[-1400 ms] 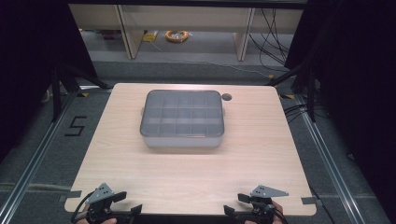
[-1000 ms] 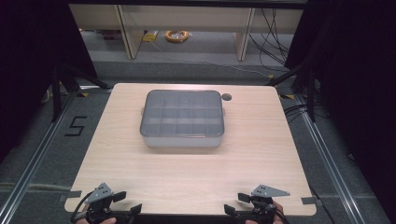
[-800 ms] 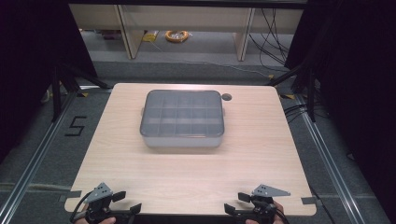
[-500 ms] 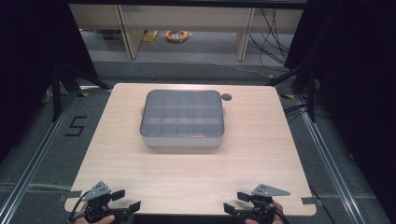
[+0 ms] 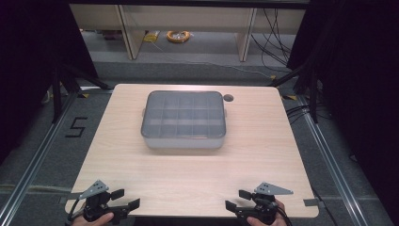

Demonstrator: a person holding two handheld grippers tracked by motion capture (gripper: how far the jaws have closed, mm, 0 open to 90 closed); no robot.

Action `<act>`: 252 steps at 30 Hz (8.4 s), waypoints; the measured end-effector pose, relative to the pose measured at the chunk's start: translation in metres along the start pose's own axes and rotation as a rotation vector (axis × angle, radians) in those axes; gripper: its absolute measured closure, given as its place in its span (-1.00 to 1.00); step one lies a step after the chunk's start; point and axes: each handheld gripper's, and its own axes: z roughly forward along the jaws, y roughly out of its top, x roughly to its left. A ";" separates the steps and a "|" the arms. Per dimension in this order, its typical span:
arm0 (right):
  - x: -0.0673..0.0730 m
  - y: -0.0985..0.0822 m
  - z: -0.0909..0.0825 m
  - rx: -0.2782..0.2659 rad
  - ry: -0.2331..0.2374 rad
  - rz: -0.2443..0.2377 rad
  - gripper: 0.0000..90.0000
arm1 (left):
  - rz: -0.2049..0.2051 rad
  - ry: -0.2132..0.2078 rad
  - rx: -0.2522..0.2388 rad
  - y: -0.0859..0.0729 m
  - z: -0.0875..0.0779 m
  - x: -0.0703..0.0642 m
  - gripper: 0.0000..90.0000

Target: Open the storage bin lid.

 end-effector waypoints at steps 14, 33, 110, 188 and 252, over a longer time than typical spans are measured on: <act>-0.014 0.010 0.003 -0.018 -0.016 0.021 -0.46 | -0.016 -0.005 -0.007 0.006 0.002 0.002 -0.65; -0.027 0.029 0.008 -0.050 -0.025 0.001 -0.45 | -0.014 0.015 -0.024 0.023 0.015 0.004 -0.63; -0.116 0.198 0.100 -0.161 -0.084 0.151 -0.32 | -0.138 0.114 -0.065 0.193 0.096 0.087 -0.61; -0.126 0.228 0.110 -0.273 -0.102 0.252 0.52 | -0.286 0.223 -0.181 0.236 0.137 0.082 0.11; -0.045 0.179 0.031 -0.398 0.013 0.124 0.65 | -0.112 0.181 -0.266 0.183 0.043 0.014 0.07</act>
